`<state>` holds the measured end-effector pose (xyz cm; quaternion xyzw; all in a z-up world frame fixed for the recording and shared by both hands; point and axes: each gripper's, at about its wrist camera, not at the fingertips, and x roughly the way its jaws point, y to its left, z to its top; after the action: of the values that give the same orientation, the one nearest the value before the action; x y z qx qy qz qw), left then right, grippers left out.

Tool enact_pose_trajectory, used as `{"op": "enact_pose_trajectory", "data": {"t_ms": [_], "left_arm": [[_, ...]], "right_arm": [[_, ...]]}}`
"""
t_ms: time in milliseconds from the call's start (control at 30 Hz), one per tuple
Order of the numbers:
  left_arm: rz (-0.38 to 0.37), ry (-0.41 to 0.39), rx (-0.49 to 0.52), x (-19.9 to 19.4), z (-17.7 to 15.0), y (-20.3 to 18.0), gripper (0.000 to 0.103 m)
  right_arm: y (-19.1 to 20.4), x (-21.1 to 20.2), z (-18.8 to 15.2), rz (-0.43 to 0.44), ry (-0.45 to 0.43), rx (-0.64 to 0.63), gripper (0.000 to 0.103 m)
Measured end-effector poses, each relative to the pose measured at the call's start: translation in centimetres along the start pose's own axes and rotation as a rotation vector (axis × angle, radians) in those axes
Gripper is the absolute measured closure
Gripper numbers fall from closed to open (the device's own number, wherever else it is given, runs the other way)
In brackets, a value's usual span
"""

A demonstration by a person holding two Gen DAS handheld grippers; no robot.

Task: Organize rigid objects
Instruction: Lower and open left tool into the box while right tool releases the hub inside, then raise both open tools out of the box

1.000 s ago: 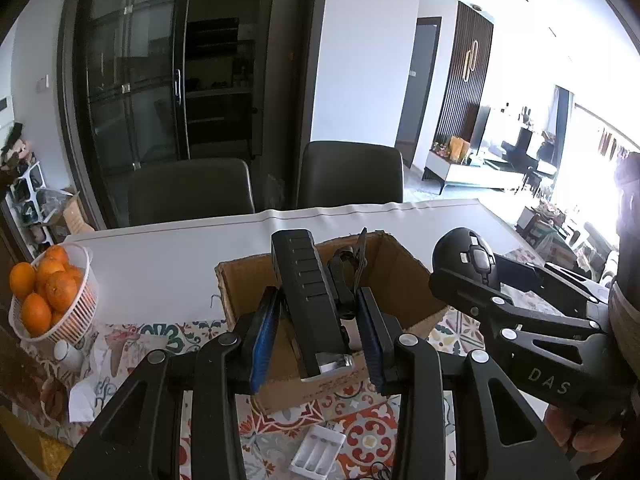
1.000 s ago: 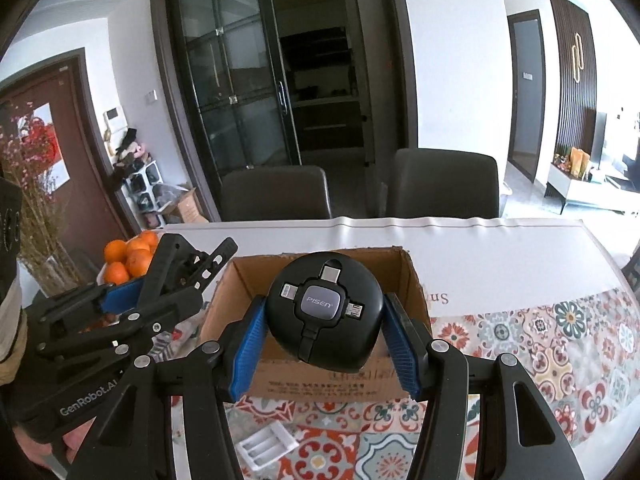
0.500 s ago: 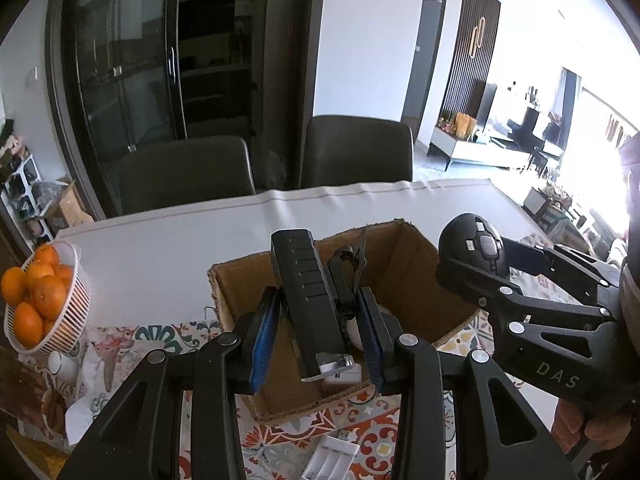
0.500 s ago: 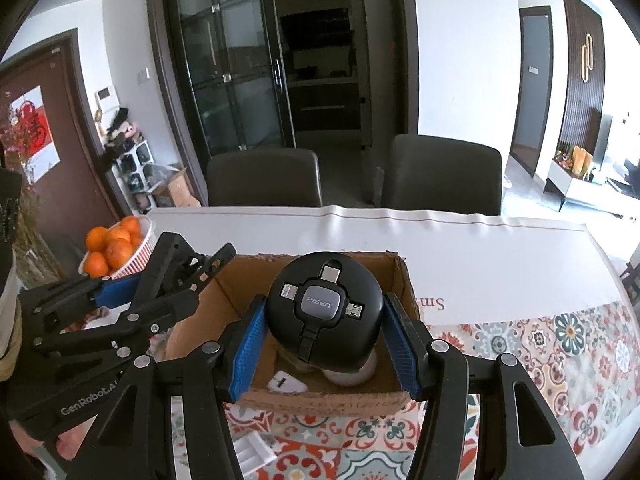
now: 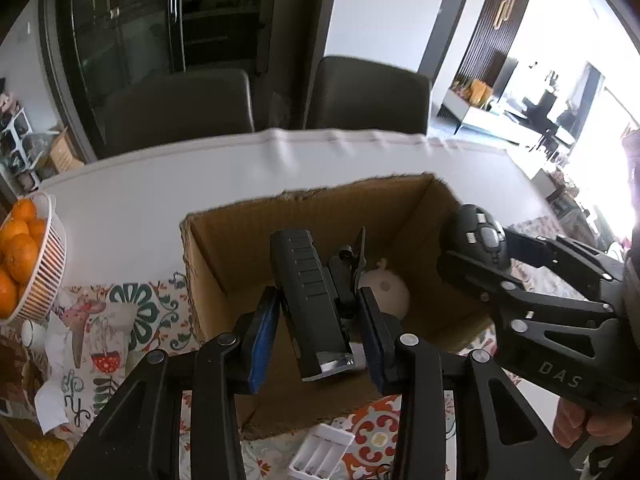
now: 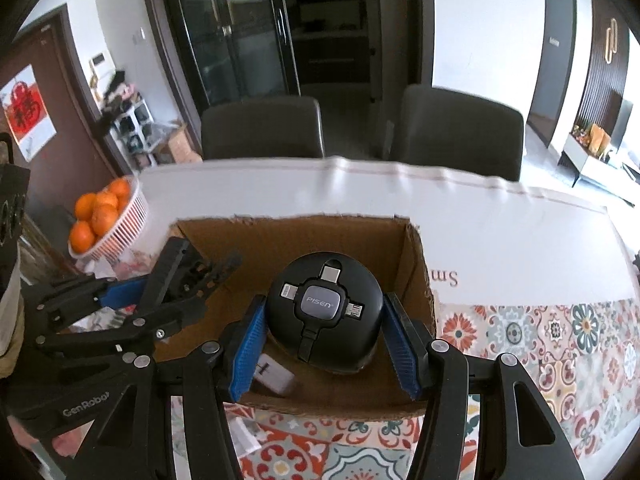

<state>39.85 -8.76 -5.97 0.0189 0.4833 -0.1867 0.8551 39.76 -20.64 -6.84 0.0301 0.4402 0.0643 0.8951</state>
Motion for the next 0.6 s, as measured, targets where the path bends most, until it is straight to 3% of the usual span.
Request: {"op": "enact_pose_trajectory", "data": {"t_ms": [200, 333, 600], "left_arm": [[0.022, 0.027, -0.010, 0.9, -0.7, -0.2, 0.062], [0.033, 0.006, -0.011, 0.5, -0.7, -0.3, 0.059], [0.115, -0.067, -0.010, -2.4, -1.6, -1.0, 0.041]], "right_arm": [[-0.5, 1.4, -0.4, 0.005, 0.051, -0.011, 0.045], [-0.7, 0.7, -0.5, -0.005, 0.019, -0.015, 0.039], [-1.3, -1.5, -0.9, -0.014, -0.029, 0.009, 0.039]]}}
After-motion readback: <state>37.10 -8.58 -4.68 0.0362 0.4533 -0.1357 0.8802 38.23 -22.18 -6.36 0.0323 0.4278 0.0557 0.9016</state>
